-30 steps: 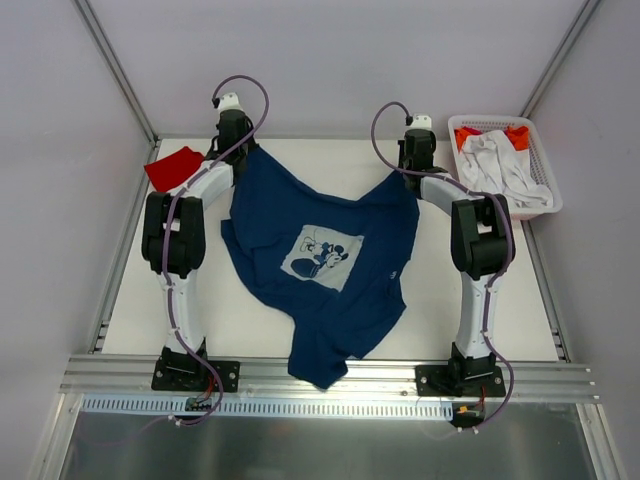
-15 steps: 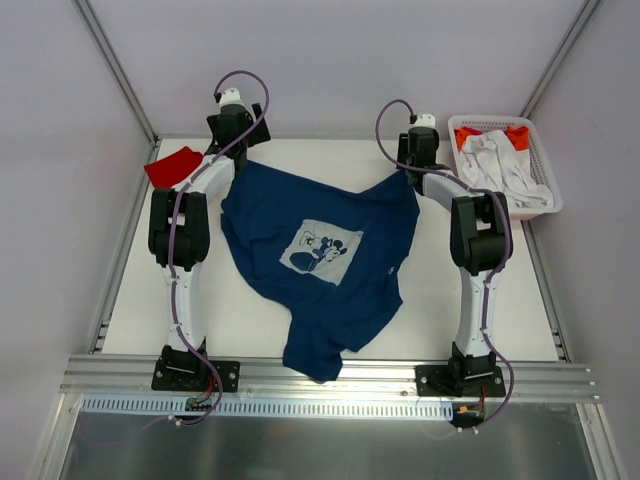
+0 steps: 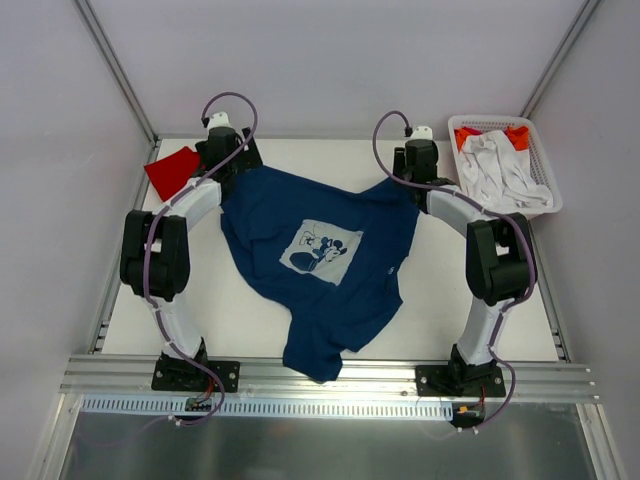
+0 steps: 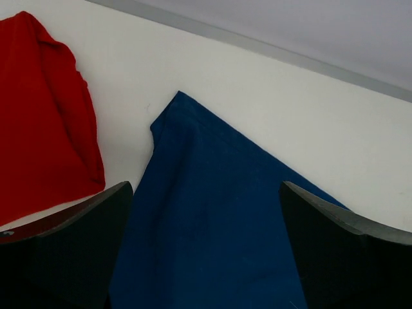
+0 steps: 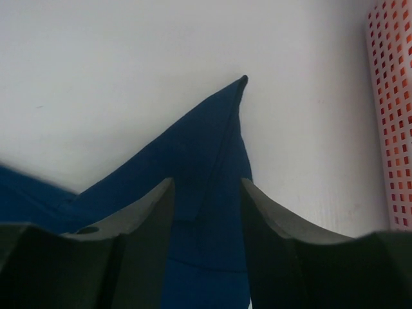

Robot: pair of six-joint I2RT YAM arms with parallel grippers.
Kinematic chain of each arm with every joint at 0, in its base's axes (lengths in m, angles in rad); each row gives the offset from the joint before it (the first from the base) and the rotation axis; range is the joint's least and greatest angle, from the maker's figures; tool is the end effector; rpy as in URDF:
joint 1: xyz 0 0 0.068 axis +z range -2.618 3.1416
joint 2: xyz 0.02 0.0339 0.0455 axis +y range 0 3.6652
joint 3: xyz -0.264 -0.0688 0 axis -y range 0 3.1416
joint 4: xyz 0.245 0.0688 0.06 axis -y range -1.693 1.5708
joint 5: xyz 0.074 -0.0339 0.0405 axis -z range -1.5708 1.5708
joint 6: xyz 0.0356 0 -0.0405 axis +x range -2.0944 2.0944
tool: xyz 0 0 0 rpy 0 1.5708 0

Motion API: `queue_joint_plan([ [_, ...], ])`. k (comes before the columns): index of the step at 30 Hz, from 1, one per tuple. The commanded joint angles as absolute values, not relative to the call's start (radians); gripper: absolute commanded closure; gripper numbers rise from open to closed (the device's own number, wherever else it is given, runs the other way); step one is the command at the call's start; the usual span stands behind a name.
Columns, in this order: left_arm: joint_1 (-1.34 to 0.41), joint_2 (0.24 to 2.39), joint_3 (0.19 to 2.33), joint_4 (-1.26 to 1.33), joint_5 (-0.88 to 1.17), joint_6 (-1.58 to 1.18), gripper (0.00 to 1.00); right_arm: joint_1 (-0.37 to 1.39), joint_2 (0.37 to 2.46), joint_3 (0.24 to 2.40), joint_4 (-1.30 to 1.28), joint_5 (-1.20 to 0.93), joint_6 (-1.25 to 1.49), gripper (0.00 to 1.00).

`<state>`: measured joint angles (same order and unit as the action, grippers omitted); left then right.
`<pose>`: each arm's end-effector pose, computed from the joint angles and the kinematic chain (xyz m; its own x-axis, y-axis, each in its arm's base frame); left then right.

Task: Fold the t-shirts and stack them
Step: Flatten out the tshirt

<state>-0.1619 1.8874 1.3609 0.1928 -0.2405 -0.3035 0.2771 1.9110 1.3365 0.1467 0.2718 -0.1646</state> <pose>0.4423 -0.0636 0.2576 -0.2889 -0.2469 -0.9250 -0.1592 0.9651 -0.2079 0.4305 0.1125 0.2347 -0.3890 -0.2747 -0.8793 -0.0936 0.9613 -0.2590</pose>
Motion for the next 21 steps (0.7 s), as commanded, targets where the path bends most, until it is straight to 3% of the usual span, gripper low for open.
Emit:
queue_joint_plan([
  [1,-0.155,1.763,1.286,0.201,-0.230,-0.350,0.01,0.314,1.832,1.299,0.138,0.265,-0.129,0.53],
  [9,-0.160,1.635,1.131,0.195,-0.221,-0.377,0.01,0.342,1.842,1.249,0.129,0.247,-0.077,0.61],
  [21,-0.161,1.594,1.086,0.192,-0.224,-0.390,0.01,0.325,1.925,1.255,0.147,0.226,-0.057,0.62],
])
